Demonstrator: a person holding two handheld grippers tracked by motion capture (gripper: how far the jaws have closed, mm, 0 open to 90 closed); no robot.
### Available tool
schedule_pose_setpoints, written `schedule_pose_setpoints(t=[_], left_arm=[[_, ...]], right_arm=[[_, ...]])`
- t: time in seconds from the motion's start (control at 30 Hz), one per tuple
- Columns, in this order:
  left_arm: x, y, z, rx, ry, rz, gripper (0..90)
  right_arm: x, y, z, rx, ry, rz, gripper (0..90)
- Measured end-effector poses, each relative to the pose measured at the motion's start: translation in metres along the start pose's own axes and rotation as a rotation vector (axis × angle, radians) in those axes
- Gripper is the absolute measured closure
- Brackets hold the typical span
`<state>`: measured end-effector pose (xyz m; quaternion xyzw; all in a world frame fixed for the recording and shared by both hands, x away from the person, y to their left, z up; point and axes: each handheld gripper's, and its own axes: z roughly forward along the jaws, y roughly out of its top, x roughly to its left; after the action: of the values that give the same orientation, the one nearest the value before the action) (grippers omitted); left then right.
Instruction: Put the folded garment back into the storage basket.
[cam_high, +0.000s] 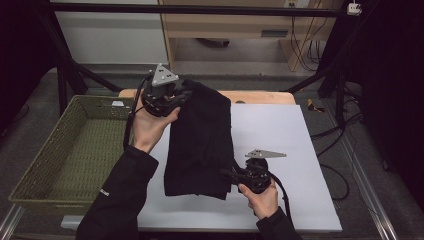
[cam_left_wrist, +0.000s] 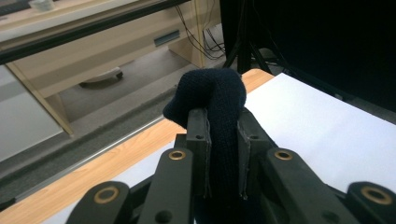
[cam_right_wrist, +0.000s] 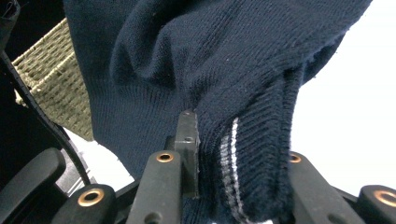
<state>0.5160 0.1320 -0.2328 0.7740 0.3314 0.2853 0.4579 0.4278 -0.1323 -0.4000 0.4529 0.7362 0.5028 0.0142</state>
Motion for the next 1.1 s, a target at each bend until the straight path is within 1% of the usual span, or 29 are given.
schedule_pose_setpoints(t=[0.13, 0.27, 0.3, 0.33, 0.4, 0.43, 0.47, 0.63, 0.77, 0.83, 0.93, 1.03, 1.07, 1.1], left_arm=[[0.002, 0.002, -0.006, -0.001, 0.008, 0.006, 78.0], [0.006, 0.005, -0.017, 0.002, 0.026, 0.019, 78.0], [0.006, 0.005, -0.017, 0.002, 0.026, 0.019, 78.0], [0.008, 0.006, -0.021, 0.007, 0.037, 0.026, 78.0], [0.010, 0.008, -0.027, 0.009, 0.045, 0.030, 78.0], [0.010, 0.008, -0.027, 0.009, 0.045, 0.030, 78.0], [0.011, 0.009, -0.032, 0.010, 0.052, 0.034, 78.0], [0.017, 0.010, -0.042, 0.011, 0.067, 0.035, 78.0], [0.021, 0.009, -0.047, 0.012, 0.078, 0.033, 78.0], [0.025, 0.010, -0.051, 0.019, 0.092, 0.034, 78.0], [0.028, 0.010, -0.054, 0.022, 0.100, 0.033, 77.9], [0.035, 0.011, -0.060, 0.023, 0.119, 0.032, 78.0], [0.035, 0.011, -0.060, 0.023, 0.119, 0.032, 78.0], [0.038, 0.012, -0.063, 0.023, 0.128, 0.032, 78.0]], right_arm=[[0.005, 0.004, 0.003, -0.001, 0.009, -0.009, 72.5], [0.010, 0.008, 0.006, -0.006, 0.021, -0.017, 72.6], [0.011, 0.008, 0.007, -0.007, 0.025, -0.019, 72.6], [0.012, 0.009, 0.009, -0.007, 0.027, -0.021, 72.6], [0.015, 0.011, 0.011, -0.008, 0.034, -0.023, 72.6], [0.017, 0.012, 0.013, -0.008, 0.039, -0.024, 72.5], [0.018, 0.013, 0.014, -0.010, 0.045, -0.029, 72.5], [0.026, 0.016, 0.020, -0.013, 0.064, -0.040, 72.5], [0.032, 0.020, 0.026, -0.012, 0.078, -0.043, 72.5], [0.035, 0.021, 0.030, -0.014, 0.083, -0.049, 72.5], [0.038, 0.022, 0.033, -0.016, 0.088, -0.051, 72.5], [0.045, 0.026, 0.039, -0.021, 0.100, -0.053, 72.5], [0.047, 0.027, 0.041, -0.023, 0.103, -0.057, 72.5], [0.049, 0.028, 0.042, -0.025, 0.107, -0.056, 72.5]])
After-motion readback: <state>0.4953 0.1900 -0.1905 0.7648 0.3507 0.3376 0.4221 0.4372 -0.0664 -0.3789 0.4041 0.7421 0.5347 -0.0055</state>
